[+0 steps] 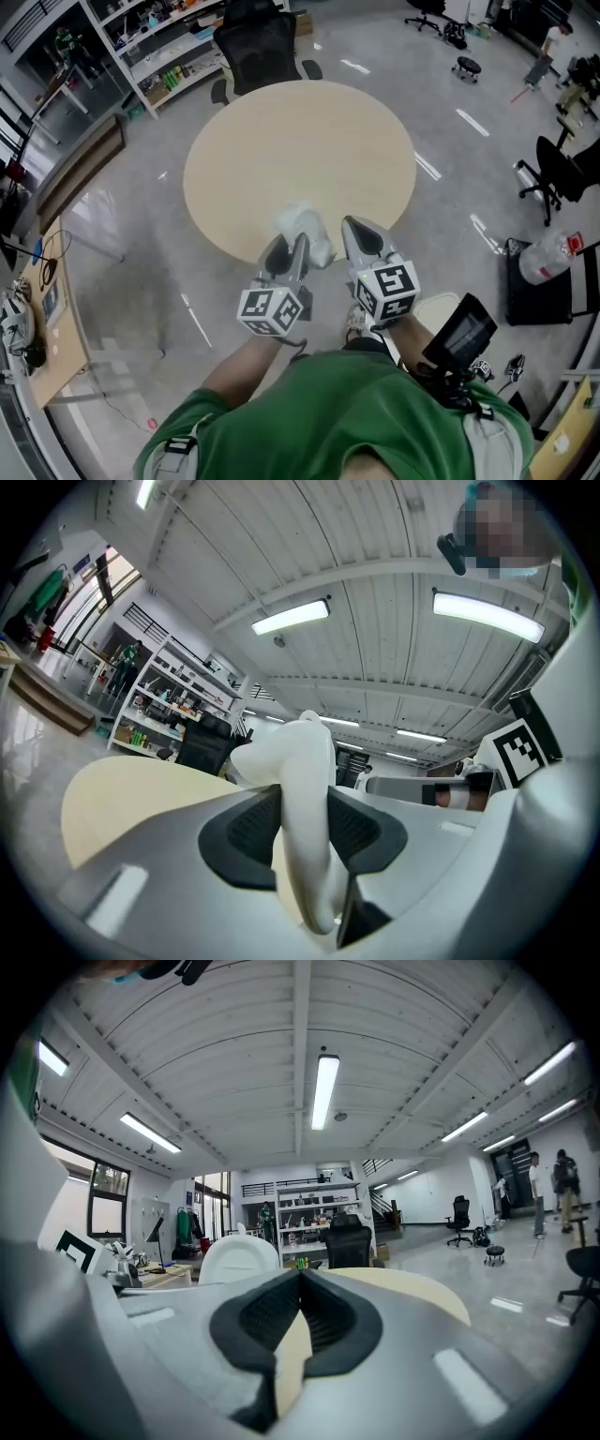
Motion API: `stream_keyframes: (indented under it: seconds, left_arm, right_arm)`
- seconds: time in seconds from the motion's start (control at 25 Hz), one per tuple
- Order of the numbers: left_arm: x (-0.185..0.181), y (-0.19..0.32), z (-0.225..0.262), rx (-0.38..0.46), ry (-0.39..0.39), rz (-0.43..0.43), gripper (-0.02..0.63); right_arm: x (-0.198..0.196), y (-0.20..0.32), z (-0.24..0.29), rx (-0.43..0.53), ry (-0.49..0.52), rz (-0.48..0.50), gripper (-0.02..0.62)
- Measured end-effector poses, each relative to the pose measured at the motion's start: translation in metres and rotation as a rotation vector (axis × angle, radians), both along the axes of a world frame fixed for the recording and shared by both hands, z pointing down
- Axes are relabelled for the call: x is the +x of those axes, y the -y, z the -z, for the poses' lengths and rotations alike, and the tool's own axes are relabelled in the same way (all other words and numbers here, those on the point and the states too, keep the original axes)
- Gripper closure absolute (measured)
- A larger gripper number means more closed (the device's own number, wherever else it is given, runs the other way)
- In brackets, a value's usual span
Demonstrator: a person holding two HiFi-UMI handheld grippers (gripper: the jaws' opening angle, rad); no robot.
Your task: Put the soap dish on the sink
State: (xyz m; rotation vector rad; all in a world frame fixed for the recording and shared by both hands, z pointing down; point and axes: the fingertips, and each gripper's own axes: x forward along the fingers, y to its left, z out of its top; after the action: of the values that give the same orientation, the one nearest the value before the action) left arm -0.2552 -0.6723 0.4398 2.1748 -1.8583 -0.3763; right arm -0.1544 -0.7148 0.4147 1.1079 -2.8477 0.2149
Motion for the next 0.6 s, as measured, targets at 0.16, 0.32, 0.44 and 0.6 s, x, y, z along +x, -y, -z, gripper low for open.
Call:
stream_keyframes:
  seconds: [0.16, 0.32, 0.44, 0.6]
  left_arm:
    - [0.007, 0.033, -0.005, -0.018, 0.009, 0.013, 0.462]
    - [0.020, 0.065, -0.015, -0.053, 0.020, 0.024, 0.462]
    - [0.028, 0.086, -0.027, -0.094, 0.028, 0.041, 0.462]
    - [0.032, 0.109, -0.044, -0.142, 0.038, 0.069, 0.462]
  right_arm:
    - [0.006, 0.034, -0.004, -0.009, 0.012, 0.010, 0.594]
    - [0.019, 0.067, -0.013, -0.040, 0.017, 0.019, 0.594]
    - [0.029, 0.090, -0.022, -0.066, 0.021, 0.030, 0.594]
    - [0.041, 0.116, -0.038, -0.097, 0.022, 0.037, 0.594]
